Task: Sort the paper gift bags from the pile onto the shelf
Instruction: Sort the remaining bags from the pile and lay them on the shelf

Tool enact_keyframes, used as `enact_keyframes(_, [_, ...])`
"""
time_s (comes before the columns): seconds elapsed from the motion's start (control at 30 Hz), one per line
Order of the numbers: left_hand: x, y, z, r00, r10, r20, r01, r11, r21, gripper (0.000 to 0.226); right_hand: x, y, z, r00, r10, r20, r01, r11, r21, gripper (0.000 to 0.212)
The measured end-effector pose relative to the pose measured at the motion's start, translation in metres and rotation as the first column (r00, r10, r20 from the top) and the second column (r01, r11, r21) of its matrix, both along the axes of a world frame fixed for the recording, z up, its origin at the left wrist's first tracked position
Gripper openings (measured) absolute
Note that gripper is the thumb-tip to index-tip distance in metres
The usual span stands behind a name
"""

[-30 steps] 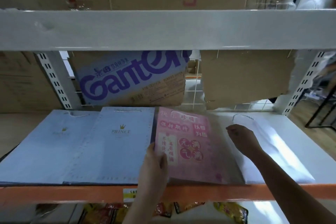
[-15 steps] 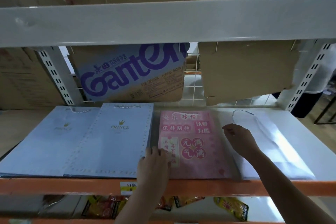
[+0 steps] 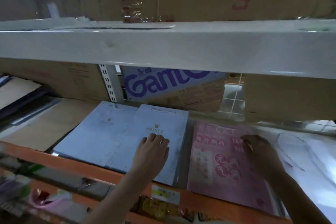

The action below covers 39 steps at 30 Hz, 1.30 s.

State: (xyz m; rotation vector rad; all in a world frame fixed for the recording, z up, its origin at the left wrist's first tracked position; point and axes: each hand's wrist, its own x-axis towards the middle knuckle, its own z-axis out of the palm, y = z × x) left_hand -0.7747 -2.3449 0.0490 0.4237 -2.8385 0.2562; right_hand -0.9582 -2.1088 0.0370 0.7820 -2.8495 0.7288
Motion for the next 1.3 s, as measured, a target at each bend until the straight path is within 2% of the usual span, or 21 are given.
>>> enact_keyframes(0.1, [0.027, -0.039, 0.011, 0.996, 0.091, -0.011, -0.091, 0.995, -0.04, 0.015, 0.017, -0.051, 0.004, 0.992, 0.117, -0.045, -0.118, 0.993, -0.004, 0.021])
enact_keyframes(0.2, [0.066, -0.08, 0.022, 0.978, 0.207, 0.041, -0.206, 0.978, -0.025, 0.02, 0.046, -0.112, 0.009, 0.962, 0.255, -0.094, -0.252, 0.967, 0.041, 0.02])
enact_keyframes(0.3, [0.117, -0.126, 0.032, 0.953, 0.302, 0.032, -0.301, 0.953, -0.014, 0.033, 0.087, -0.182, 0.014, 0.927, 0.354, -0.122, -0.357, 0.934, -0.006, 0.023])
enact_keyframes(0.4, [0.176, -0.176, 0.041, 0.913, 0.409, -0.003, -0.408, 0.911, -0.051, 0.034, 0.141, -0.254, 0.023, 0.894, 0.436, -0.107, -0.443, 0.894, -0.061, 0.028])
enact_keyframes(0.57, [0.283, -0.263, 0.046, 0.827, 0.558, -0.074, -0.562, 0.825, -0.057, 0.03, 0.232, -0.368, 0.028, 0.797, 0.591, -0.124, -0.601, 0.795, -0.077, 0.03])
enact_keyframes(0.73, [0.369, -0.33, 0.034, 0.721, 0.686, -0.103, -0.689, 0.725, 0.009, 0.01, 0.309, -0.459, 0.018, 0.713, 0.7, -0.045, -0.701, 0.713, -0.013, 0.028])
enact_keyframes(0.9, [0.421, -0.388, 0.008, 0.645, 0.746, -0.165, -0.741, 0.664, 0.1, 0.025, 0.352, -0.546, 0.009, 0.642, 0.766, 0.033, -0.765, 0.643, -0.036, 0.028])
enact_keyframes(1.0, [0.442, -0.427, -0.006, 0.586, 0.794, -0.159, -0.776, 0.607, 0.172, 0.023, 0.366, -0.606, 0.007, 0.62, 0.78, 0.084, -0.776, 0.626, -0.081, 0.027])
enact_keyframes(1.1, [0.462, -0.472, -0.015, 0.548, 0.825, -0.137, -0.805, 0.565, 0.18, 0.025, 0.371, -0.672, 0.006, 0.599, 0.791, 0.127, -0.783, 0.611, -0.115, 0.027])
enact_keyframes(1.2, [0.474, -0.523, -0.013, 0.505, 0.855, -0.12, -0.83, 0.519, 0.204, 0.028, 0.369, -0.729, 0.008, 0.613, 0.749, 0.252, -0.738, 0.657, -0.154, 0.033])
enact_keyframes(1.3, [0.48, -0.576, -0.009, 0.455, 0.888, -0.061, -0.861, 0.456, 0.227, 0.032, 0.36, -0.775, 0.009, 0.617, 0.667, 0.417, -0.612, 0.74, -0.279, 0.039])
